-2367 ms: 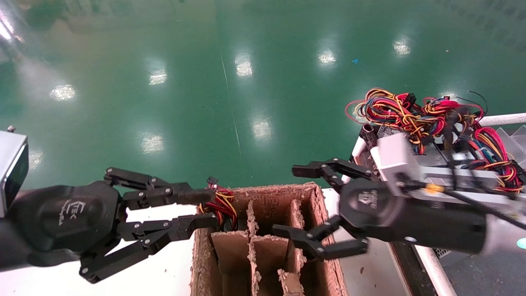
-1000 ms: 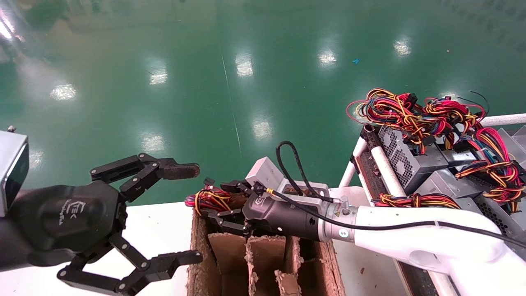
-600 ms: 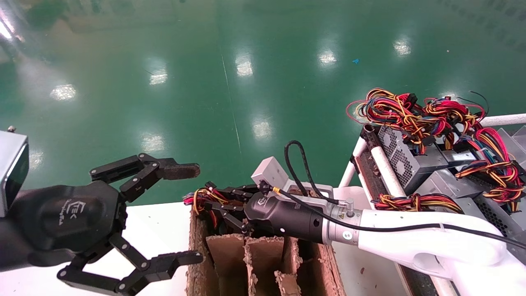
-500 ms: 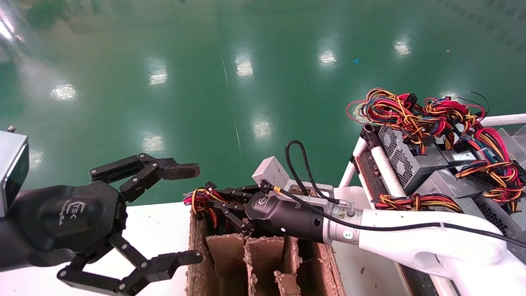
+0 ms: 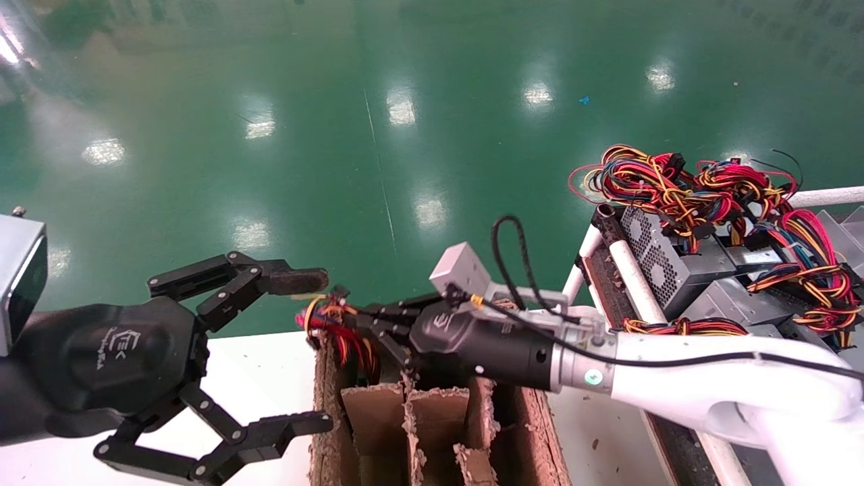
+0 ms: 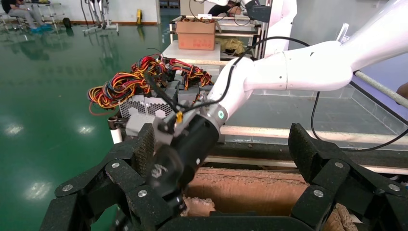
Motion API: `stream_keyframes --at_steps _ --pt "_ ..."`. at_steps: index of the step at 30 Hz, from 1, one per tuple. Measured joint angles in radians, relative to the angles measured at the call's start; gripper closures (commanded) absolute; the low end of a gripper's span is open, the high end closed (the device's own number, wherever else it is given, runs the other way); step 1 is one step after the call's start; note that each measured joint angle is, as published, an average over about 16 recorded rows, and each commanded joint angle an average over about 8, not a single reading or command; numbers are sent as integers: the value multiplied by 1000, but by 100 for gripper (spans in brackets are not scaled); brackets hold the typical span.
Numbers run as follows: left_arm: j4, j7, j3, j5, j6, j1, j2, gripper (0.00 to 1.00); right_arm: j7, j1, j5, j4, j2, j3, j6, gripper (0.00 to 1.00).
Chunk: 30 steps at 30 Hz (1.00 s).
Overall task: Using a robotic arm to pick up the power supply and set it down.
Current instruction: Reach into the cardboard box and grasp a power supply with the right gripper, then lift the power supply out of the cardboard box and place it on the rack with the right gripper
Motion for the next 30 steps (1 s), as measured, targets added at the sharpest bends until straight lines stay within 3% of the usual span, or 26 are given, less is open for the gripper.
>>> stream_keyframes --at_steps 13,22,30 --pt "0 0 0 0 0 0 0 0 40 -6 140 133 120 109 -34 100" --pt "0 0 0 0 0 0 0 0 156 18 235 295 272 199 -33 100" --pt "0 0 0 0 0 0 0 0 247 113 270 344 427 272 -29 100"
